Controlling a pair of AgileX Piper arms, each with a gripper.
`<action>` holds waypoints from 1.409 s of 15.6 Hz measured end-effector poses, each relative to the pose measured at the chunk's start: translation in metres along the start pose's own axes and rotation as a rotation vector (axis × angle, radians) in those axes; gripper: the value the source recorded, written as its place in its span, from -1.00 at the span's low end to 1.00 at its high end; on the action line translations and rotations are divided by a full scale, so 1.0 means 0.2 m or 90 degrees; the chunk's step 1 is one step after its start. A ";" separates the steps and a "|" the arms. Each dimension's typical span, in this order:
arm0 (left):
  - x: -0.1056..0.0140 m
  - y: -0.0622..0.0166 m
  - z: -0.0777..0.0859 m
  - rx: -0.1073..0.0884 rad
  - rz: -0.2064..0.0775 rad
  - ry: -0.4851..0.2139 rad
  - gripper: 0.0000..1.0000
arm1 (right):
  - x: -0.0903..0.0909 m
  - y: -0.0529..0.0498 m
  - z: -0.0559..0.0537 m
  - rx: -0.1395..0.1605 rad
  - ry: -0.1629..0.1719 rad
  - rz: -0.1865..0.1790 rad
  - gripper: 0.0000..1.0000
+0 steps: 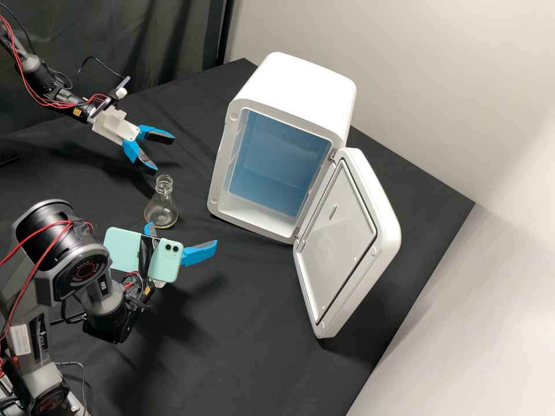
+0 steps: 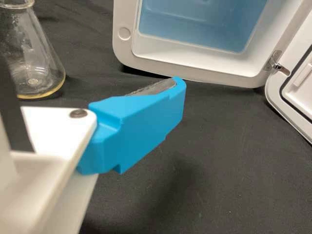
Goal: Place the flask in the incubator
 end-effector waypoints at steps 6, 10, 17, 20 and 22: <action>-0.02 0.045 -0.07 0.000 0.023 0.027 1.00 | 0.00 0.00 0.01 0.004 -0.009 0.007 1.00; -0.02 0.046 -0.07 -0.002 0.024 0.029 1.00 | 0.00 0.01 0.01 0.006 -0.014 0.012 1.00; -0.02 0.045 -0.07 -0.001 0.023 0.026 1.00 | 0.10 0.08 0.01 -0.002 -0.004 0.047 1.00; -0.01 0.044 -0.06 0.001 0.022 0.022 1.00 | 0.14 0.12 -0.02 0.012 0.019 0.067 1.00; -0.01 0.044 -0.06 0.001 0.022 0.022 1.00 | 0.16 0.17 -0.05 0.021 0.050 0.082 1.00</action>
